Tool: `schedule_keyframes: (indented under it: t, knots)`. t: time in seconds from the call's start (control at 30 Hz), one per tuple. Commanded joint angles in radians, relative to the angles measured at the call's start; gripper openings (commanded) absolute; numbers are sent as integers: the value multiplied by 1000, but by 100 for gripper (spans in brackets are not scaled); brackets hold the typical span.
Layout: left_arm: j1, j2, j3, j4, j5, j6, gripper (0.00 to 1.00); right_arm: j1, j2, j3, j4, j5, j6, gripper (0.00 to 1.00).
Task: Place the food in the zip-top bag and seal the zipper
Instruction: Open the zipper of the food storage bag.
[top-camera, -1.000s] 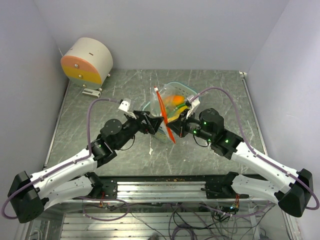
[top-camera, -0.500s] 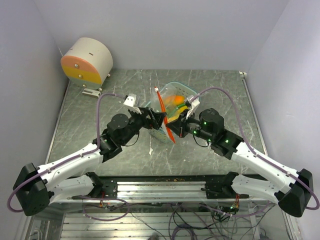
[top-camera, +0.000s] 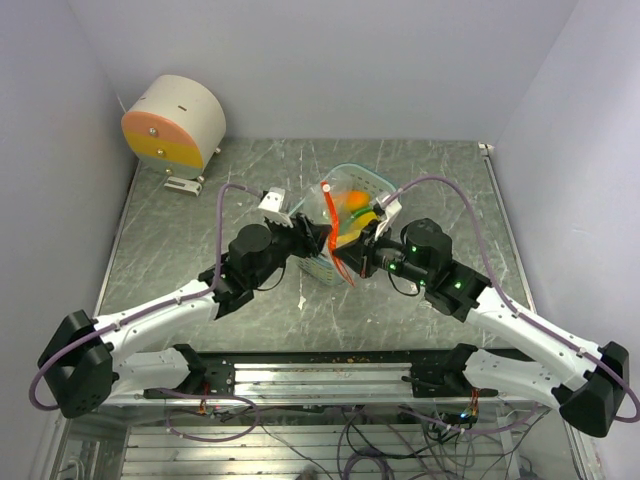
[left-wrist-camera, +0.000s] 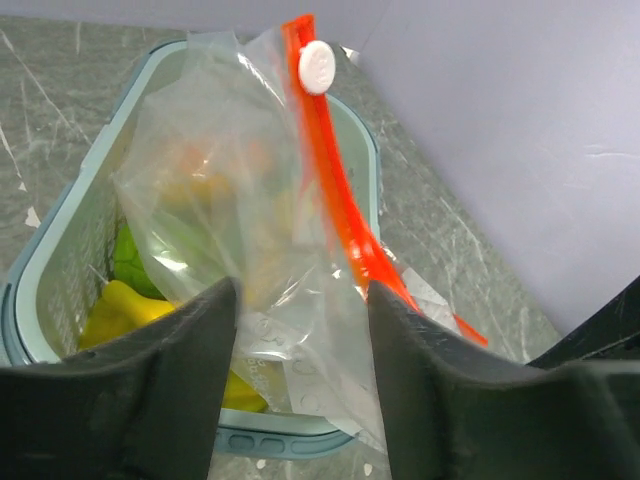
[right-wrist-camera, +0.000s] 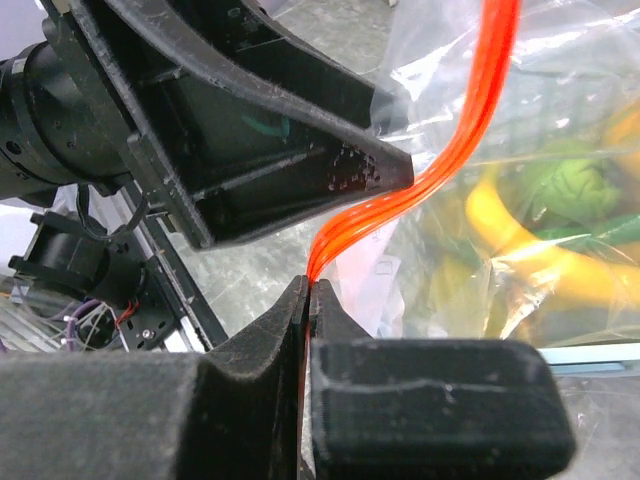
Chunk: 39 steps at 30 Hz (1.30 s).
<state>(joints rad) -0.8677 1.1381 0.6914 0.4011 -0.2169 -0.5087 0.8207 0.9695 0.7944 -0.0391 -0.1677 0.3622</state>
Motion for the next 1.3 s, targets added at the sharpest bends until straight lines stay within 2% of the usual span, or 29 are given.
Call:
schedule_keyframes:
  t: [0.0, 0.03, 0.07, 0.1, 0.13, 0.33, 0.4, 0.57, 0.67, 0.77, 0.9, 0.97, 1.07, 1.27]
  knots:
    - [-5, -31, 9, 24, -12, 7, 48, 8, -26, -6, -5, 22, 2, 0]
    - [-4, -41, 4, 19, -17, 6, 33, 9, -27, -7, -6, 27, 2, 0]
    - [-5, -50, -1, 14, -24, 7, 23, 7, -26, -8, -8, 29, 3, 0]
    - [-4, -56, -5, 4, -30, 8, 14, 8, -25, -10, -9, 31, 3, 0]
    - [-5, -62, -6, -4, -34, 11, 10, 8, -25, -9, -9, 35, 4, 0]
    - [-5, -95, -17, -41, -37, 15, 7, 7, -28, -9, -30, 106, 9, 0]
    - [-5, -115, -25, -56, -35, 10, 7, 7, -26, -6, -59, 199, 11, 0]
    - [-5, -194, -41, -112, -11, 0, 7, 7, 10, 7, -182, 545, 70, 0]
    - [-5, -241, -48, -136, 15, -7, 7, 9, 19, -1, -209, 648, 95, 0]
    - [-5, -274, -58, -142, 30, -13, 7, 8, 4, -24, -160, 574, 62, 0]
    - [-5, -274, -66, -148, 13, -14, 7, 8, -60, -70, -12, 324, -9, 1]
    - [-5, -267, -70, -137, 17, -21, 7, 7, -84, -79, 32, 215, -37, 13]
    - [-5, -252, -77, -114, 23, -29, 7, 8, -93, -79, 60, 130, -59, 32]
    - [-5, -235, -66, -111, 35, -33, 7, 8, -56, -67, 104, 98, -65, 52]
